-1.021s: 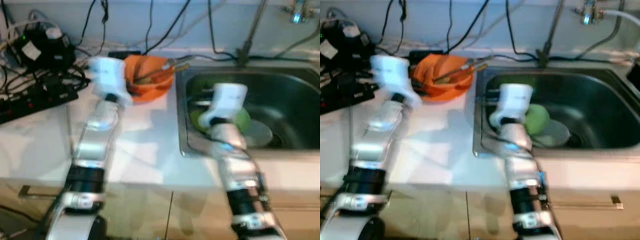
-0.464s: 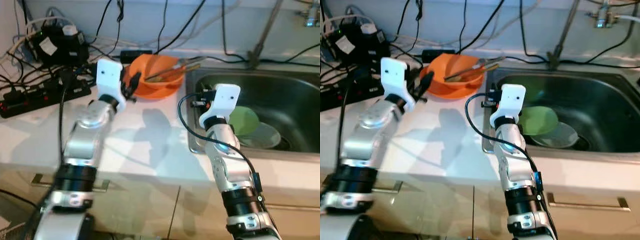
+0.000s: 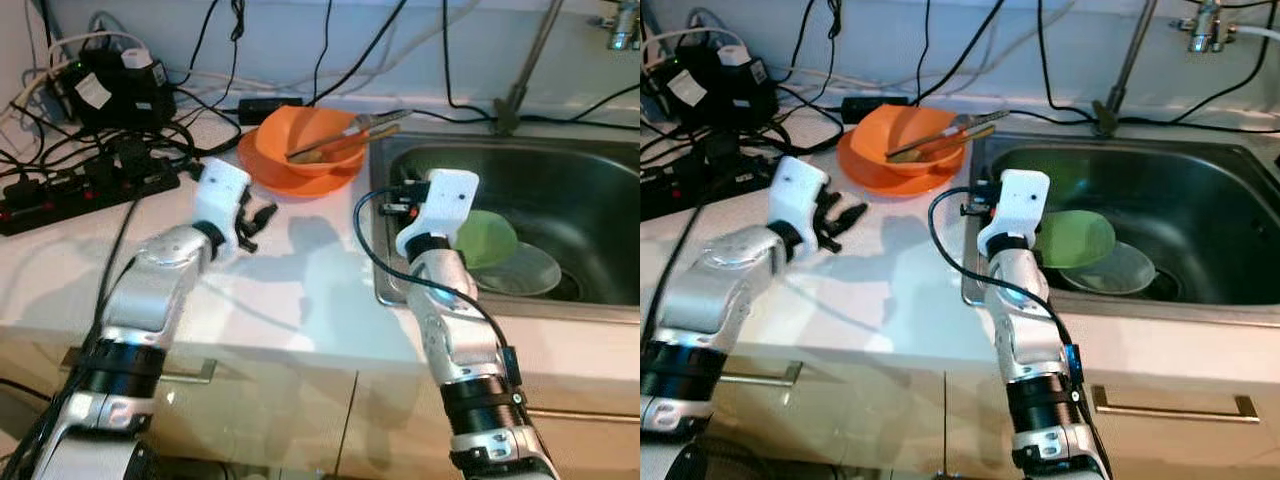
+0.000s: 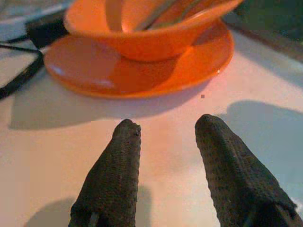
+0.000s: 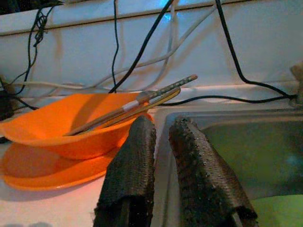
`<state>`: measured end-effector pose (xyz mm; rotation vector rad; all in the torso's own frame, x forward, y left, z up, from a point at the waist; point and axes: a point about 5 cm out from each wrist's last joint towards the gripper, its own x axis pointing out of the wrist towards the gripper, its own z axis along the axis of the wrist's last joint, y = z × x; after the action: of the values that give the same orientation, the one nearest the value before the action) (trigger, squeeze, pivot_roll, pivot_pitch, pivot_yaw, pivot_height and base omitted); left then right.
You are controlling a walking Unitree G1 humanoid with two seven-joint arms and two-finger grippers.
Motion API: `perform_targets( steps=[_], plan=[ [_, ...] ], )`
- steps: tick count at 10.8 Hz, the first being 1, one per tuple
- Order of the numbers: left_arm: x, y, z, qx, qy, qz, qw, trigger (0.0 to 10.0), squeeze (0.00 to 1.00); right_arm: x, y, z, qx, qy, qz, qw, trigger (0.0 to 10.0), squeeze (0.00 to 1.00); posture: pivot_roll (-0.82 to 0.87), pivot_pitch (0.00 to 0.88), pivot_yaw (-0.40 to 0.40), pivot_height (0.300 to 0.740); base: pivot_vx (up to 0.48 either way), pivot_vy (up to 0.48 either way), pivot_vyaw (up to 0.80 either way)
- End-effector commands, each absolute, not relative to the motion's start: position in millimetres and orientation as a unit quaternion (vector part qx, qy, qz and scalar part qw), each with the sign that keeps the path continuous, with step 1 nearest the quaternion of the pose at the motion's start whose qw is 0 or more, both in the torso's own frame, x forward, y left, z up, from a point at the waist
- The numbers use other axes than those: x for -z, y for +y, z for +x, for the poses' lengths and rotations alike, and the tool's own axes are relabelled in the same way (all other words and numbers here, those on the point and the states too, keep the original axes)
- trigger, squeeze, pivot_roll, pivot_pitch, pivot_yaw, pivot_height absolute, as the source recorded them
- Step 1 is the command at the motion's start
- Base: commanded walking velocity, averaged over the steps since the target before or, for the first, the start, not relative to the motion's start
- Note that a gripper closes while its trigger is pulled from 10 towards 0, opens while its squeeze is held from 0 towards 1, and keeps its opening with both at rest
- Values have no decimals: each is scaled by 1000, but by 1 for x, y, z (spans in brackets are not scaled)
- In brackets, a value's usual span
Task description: Kitchen organization
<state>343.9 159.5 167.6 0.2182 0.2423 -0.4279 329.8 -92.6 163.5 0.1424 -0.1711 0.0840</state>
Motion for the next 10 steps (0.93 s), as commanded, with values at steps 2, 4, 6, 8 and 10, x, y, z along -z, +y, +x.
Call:
perform_targets(
  steps=[2, 4, 6, 8, 10],
  plan=[
    [-177, 148, 364, 218, 106, 110, 964, 10000, 0, -166, -95, 325, -34, -93, 74, 992, 10000, 0, -74, 5, 38, 740, 0, 0, 0],
    [-180, 142, 379, 212, 111, 123, 963, 10000, 0, -166, -98, 323, -26, -93, 74, 993, 10000, 0, -91, 34, 51, 740, 0, 0, 0],
    [-184, 138, 392, 214, 114, 138, 960, 10000, 0, -162, -105, 317, -9, -86, 72, 994, 10000, 0, -100, 54, 62, 740, 0, 0, 0],
    [-187, 134, 398, 215, 110, 144, 960, 10000, 0, -161, -107, 315, -4, -84, 73, 994, 10000, 0, -107, 67, 68, 740, 0, 0, 0],
    [-193, 125, 407, 215, 107, 147, 960, 10000, 0, -163, -108, 315, -1, -82, 73, 994, 10000, 0, -111, 75, 71, 740, 0, 0, 0]
  ],
)
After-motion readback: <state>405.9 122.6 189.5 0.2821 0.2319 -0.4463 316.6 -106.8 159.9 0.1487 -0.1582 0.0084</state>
